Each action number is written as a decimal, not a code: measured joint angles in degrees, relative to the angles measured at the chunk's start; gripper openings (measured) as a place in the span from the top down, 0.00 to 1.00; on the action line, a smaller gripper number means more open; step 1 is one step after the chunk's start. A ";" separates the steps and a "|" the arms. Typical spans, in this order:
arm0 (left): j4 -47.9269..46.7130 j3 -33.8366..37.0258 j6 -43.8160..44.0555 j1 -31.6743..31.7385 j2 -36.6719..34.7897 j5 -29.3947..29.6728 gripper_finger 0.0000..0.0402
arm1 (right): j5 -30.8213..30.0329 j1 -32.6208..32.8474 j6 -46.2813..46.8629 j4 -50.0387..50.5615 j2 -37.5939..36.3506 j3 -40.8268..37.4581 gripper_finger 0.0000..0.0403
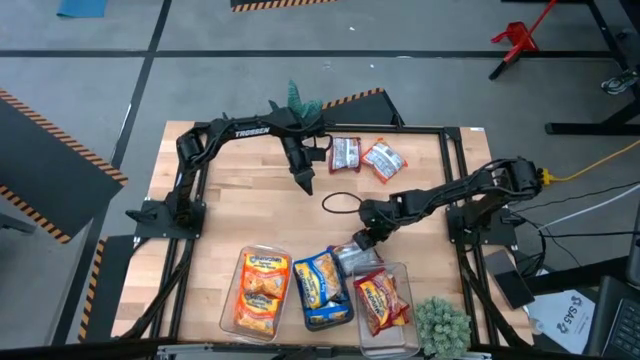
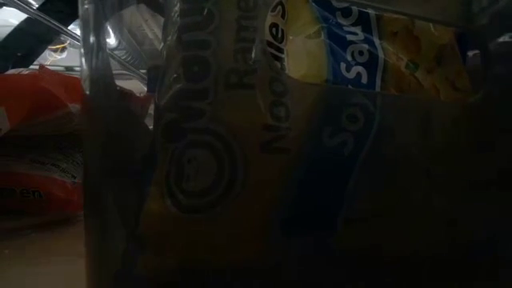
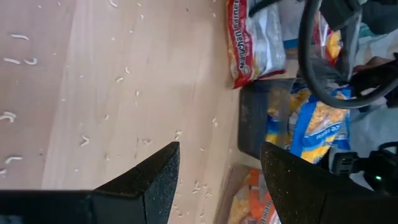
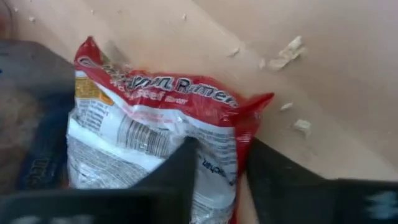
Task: Sort Maruchan noodles
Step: Put the red noodle pack into the right transparent bin, then put the orange noodle pack into the left transparent bin
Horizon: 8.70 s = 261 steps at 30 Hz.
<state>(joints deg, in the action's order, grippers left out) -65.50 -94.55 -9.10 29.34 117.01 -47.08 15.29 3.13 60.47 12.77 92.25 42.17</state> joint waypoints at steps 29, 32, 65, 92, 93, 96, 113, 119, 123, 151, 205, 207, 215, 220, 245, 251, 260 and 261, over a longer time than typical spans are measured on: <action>24.36 -0.08 10.50 0.42 0.02 -19.17 0.46 | -15.80 -7.66 -9.98 11.56 -14.31 7.68 1.00; 28.53 -0.08 10.79 0.10 0.02 -20.86 0.45 | -16.32 -7.68 -9.92 11.41 -16.08 7.68 1.00; 39.28 -0.12 7.50 -7.92 2.65 -13.75 0.45 | -13.05 -7.62 -9.84 3.67 -18.79 8.01 1.00; 47.15 -0.01 16.42 -13.30 4.22 -13.82 0.48 | -13.72 -7.60 -13.38 1.71 -18.77 10.02 1.00; 47.17 -0.01 16.44 -13.44 4.22 -14.06 0.49 | -13.71 -7.60 -13.55 1.51 -18.76 10.02 1.00; 47.16 -0.01 16.46 -13.92 4.22 -14.36 0.56 | -13.05 -7.60 -13.98 0.73 -18.76 10.02 1.00; 47.04 -0.01 19.65 -11.41 4.17 -10.66 0.75 | -7.95 -8.44 -21.85 4.47 -24.22 10.01 0.84; 46.56 -0.01 21.22 -10.53 3.91 -5.51 0.75 | -5.66 -10.37 -21.72 10.97 -35.77 10.02 0.65; 46.32 -0.01 20.44 -12.21 1.14 -1.74 0.75 | -5.12 -10.24 -21.81 21.25 -43.65 10.02 0.59; 73.25 -0.06 -9.20 -51.35 -4.56 90.78 0.75 | -19.89 -10.29 -24.90 46.18 -60.87 9.95 0.60; 54.21 -30.13 45.62 -63.25 22.63 77.01 0.75 | -26.27 -10.29 -27.81 53.76 -60.89 9.93 0.60; 54.15 -30.11 46.70 -62.82 22.67 75.42 0.75 | -26.30 -10.29 -27.83 53.75 -60.89 9.93 0.60; 55.65 -30.07 50.56 -61.90 24.38 69.96 0.75 | -26.51 -10.29 -29.50 53.75 -60.89 9.93 0.60; 54.87 -30.09 50.38 -61.76 24.39 69.02 0.71 | -27.95 -10.29 -29.54 53.77 -60.89 9.93 0.60; 50.82 -30.20 42.98 -56.85 21.28 60.94 0.67 | -27.78 -10.29 -33.73 53.62 -60.89 9.93 0.60; 45.22 -30.22 40.43 -55.13 17.06 60.79 0.67 | -29.34 -10.27 -34.06 52.91 -60.24 9.68 0.58; 37.75 -30.13 38.57 -50.44 5.71 58.57 0.67 | -32.54 -10.43 -41.85 42.64 -49.25 5.94 0.33; 36.22 -30.13 37.45 -49.91 3.69 58.82 0.67 | -33.56 -10.92 -42.73 41.45 -46.80 6.10 0.30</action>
<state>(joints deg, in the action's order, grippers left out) -29.28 -124.68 28.35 -20.57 120.70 11.74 -18.27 -7.79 17.74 54.22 45.45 48.27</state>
